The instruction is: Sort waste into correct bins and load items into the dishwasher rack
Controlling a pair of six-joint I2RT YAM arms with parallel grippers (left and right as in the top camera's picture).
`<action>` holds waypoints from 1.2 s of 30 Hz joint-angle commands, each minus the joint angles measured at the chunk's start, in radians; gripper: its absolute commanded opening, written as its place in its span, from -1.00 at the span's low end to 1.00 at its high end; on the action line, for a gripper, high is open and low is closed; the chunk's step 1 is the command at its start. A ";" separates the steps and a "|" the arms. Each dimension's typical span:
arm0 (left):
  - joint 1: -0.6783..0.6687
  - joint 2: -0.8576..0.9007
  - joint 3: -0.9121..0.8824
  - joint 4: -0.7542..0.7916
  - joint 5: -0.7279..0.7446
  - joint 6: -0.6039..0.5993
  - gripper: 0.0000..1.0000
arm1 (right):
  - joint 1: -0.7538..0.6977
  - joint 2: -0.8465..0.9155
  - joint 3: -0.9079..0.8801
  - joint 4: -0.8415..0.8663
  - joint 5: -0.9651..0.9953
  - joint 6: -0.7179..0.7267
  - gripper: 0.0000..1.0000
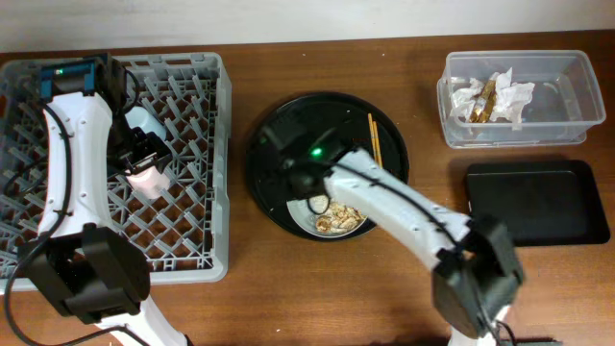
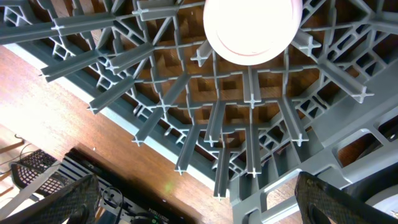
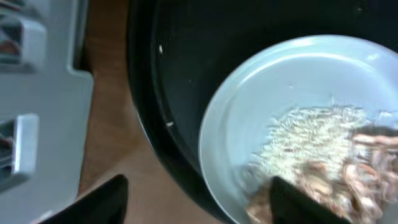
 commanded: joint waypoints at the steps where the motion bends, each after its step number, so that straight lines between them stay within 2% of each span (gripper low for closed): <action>1: 0.003 -0.028 -0.004 0.002 -0.010 0.016 0.99 | 0.048 0.076 0.005 0.024 0.191 0.093 0.14; 3: 0.003 -0.028 -0.004 0.002 -0.010 0.016 0.99 | 0.056 0.115 0.005 0.057 0.191 0.103 0.01; 12: 0.003 -0.028 -0.004 0.002 -0.010 0.016 0.99 | 0.114 0.237 0.005 0.146 0.239 0.144 -0.30; 19: 0.003 -0.028 -0.004 0.002 -0.010 0.016 0.99 | 0.119 0.286 0.005 0.115 0.281 0.143 -0.31; 20: 0.003 -0.028 -0.004 0.002 -0.010 0.016 0.99 | 0.119 0.285 0.005 0.107 0.281 0.143 -0.38; 22: 0.003 -0.028 -0.004 0.002 -0.010 0.016 0.99 | 0.119 0.285 0.016 0.080 0.270 0.144 -0.78; 23: 0.003 -0.028 -0.004 0.002 -0.010 0.016 0.99 | 0.119 0.285 0.032 0.061 0.257 0.144 -0.91; 31: 0.003 -0.028 -0.004 0.002 -0.010 0.016 0.99 | 0.119 0.284 0.245 -0.139 0.282 0.147 -0.92; 36: 0.003 -0.028 -0.004 0.002 -0.010 0.016 0.99 | 0.118 0.284 0.323 -0.303 0.421 0.222 -0.92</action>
